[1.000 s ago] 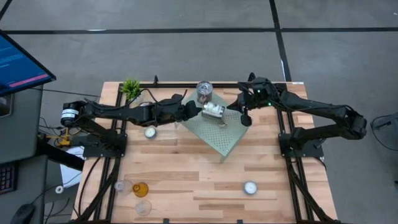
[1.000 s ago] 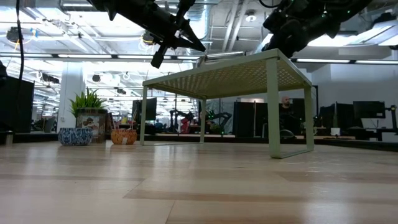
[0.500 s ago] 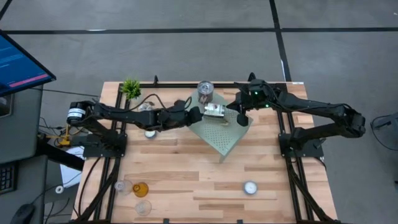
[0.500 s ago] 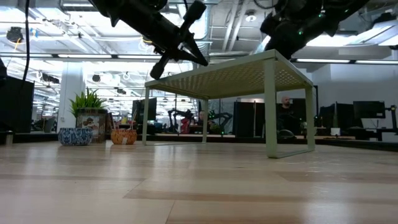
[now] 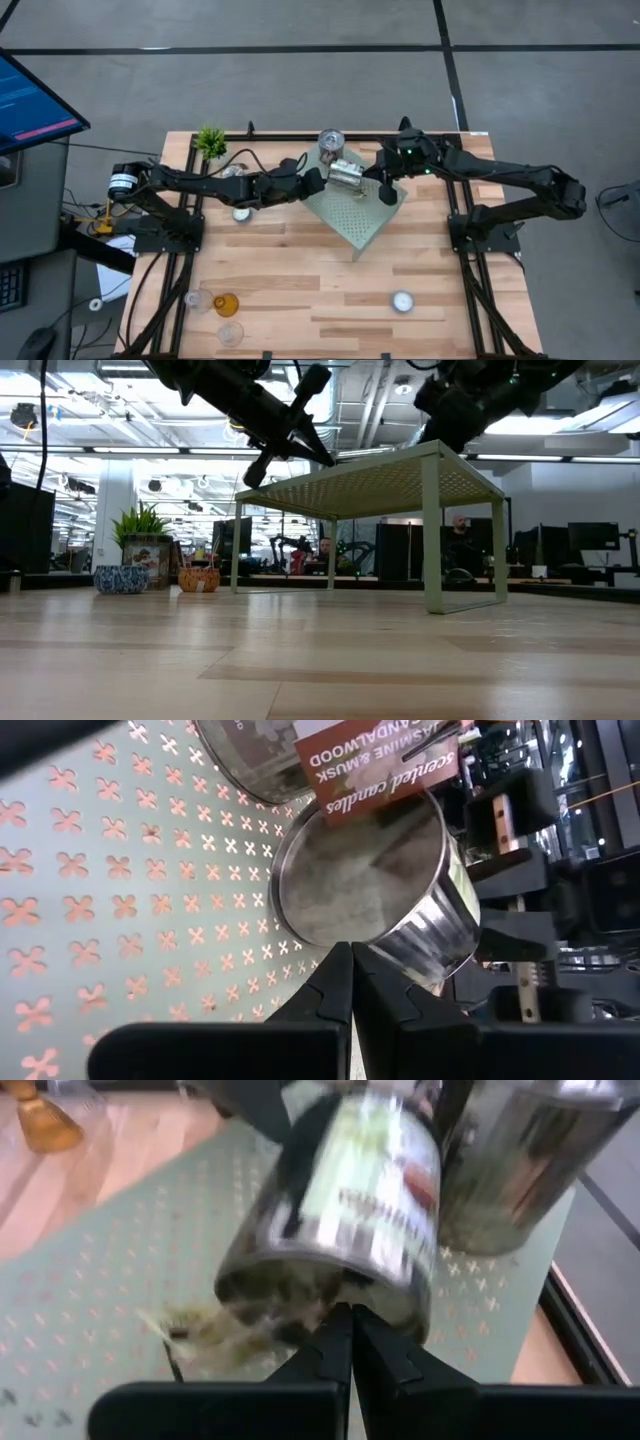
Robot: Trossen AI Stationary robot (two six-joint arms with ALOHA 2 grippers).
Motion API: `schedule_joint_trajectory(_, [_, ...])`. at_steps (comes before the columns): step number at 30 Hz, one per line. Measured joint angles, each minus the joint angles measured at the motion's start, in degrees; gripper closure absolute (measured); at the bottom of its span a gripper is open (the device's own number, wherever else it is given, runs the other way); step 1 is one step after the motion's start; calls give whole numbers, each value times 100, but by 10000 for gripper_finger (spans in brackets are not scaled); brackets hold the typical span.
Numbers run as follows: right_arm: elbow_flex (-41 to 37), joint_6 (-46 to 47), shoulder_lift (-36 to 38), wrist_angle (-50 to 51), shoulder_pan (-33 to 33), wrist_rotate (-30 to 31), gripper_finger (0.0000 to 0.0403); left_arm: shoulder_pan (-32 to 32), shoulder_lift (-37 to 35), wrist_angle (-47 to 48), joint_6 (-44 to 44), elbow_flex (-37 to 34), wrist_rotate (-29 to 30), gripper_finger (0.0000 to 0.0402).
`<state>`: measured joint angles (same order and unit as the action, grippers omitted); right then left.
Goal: Stock candles on shelf
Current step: Put the bottom silver scented candle on the shelf
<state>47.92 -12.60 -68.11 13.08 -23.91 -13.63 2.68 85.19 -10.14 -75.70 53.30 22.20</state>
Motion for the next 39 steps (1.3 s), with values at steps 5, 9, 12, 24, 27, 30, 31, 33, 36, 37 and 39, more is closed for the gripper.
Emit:
schedule_joint_trajectory(5, [443, -61, -45, -4, 150, 3, 403, -2, 2, -26, -1, 0, -107, 400])
schedule_joint_trajectory(9, [658, -84, -66, 65, 297, -3, 403, 0, 2, -76, 0, 0, -139, 400])
schedule_joint_trajectory(12, [745, -85, -62, 93, 391, 6, 403, -8, 2, -135, 1, 0, -158, 400])
schedule_joint_trajectory(24, [1170, -123, 31, 804, 676, 904, 403, -67, -765, -57, 551, 3, -109, 400])
schedule_joint_trajectory(27, [1157, -31, 339, 1036, 560, 907, 403, -71, -1233, 436, 887, 0, 478, 400])
schedule_joint_trajectory(30, [1178, 86, 437, 1425, 401, 910, 403, 16, -1435, 931, 1027, -3, 903, 400])
schedule_joint_trajectory(31, [1156, 112, 405, 1595, 352, 910, 403, 57, -1408, 895, 1034, 2, 889, 400])
schedule_joint_trajectory(33, [1128, 111, 309, 1654, 301, 914, 403, 131, -1260, 923, 1032, -2, 715, 401])
schedule_joint_trajectory(36, [960, 111, 219, 1487, 246, 1067, 403, 150, -873, 885, 944, -2, 443, 401])
schedule_joint_trajectory(37, [878, 109, 201, 1502, 200, 1132, 403, 137, -754, 880, 916, 0, 393, 401])
schedule_joint_trajectory(39, [756, 112, 115, 1451, 84, 1198, 403, 120, -549, 876, 929, 82, 366, 401])
